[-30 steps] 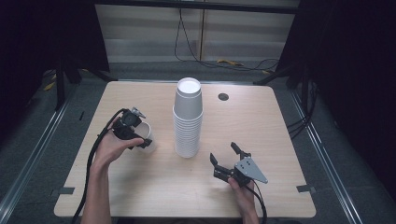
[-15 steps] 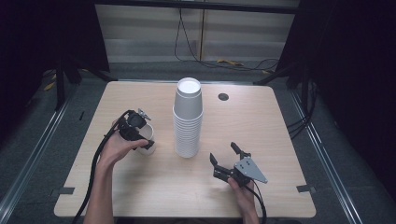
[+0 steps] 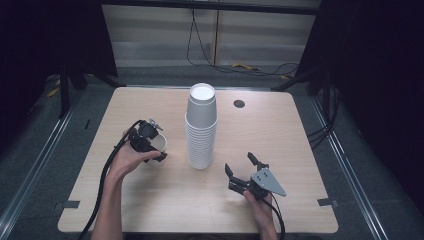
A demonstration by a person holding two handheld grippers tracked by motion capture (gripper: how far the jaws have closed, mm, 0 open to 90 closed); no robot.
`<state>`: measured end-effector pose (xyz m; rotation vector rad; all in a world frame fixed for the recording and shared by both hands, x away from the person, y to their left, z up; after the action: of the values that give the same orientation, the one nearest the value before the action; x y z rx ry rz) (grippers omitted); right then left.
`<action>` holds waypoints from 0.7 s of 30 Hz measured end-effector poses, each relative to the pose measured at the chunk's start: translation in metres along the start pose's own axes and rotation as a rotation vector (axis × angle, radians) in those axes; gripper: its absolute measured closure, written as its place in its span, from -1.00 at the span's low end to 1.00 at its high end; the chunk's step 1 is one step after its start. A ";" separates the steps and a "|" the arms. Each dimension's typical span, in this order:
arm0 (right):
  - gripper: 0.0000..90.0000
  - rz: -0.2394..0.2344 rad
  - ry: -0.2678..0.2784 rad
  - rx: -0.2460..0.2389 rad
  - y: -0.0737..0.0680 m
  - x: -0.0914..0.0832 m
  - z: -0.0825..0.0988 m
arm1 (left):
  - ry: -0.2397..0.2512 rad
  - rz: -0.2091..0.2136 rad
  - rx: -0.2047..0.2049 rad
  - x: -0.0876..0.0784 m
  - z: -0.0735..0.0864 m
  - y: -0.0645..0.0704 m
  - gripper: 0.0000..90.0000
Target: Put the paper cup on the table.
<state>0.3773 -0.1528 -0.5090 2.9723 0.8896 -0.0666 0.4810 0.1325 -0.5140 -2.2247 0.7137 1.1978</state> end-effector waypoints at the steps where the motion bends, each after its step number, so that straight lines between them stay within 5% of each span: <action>1: -0.71 0.001 -0.002 -0.001 0.000 0.000 0.000 | 0.001 0.000 0.004 0.001 0.000 0.000 -0.92; 10: -0.71 0.002 -0.004 -0.002 0.000 0.000 0.000 | 0.046 0.026 -0.044 0.005 0.008 -0.002 -0.81; 21: -0.71 -0.003 -0.004 -0.001 -0.001 0.000 0.000 | 0.161 -0.033 -0.075 0.005 0.017 -0.006 -0.80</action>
<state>0.3772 -0.1523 -0.5093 2.9688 0.8932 -0.0718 0.4769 0.1466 -0.5252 -2.4063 0.7015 1.0544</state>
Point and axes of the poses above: each handheld gripper's, and its own axes: x roughly forward along the jaws, z roughly out of its underside, y roughly to its right, the point moved 8 cm from there along x, roughly forward along the jaws, and after that the axes turned 10 degrees about -z, right-handed, at the moved point
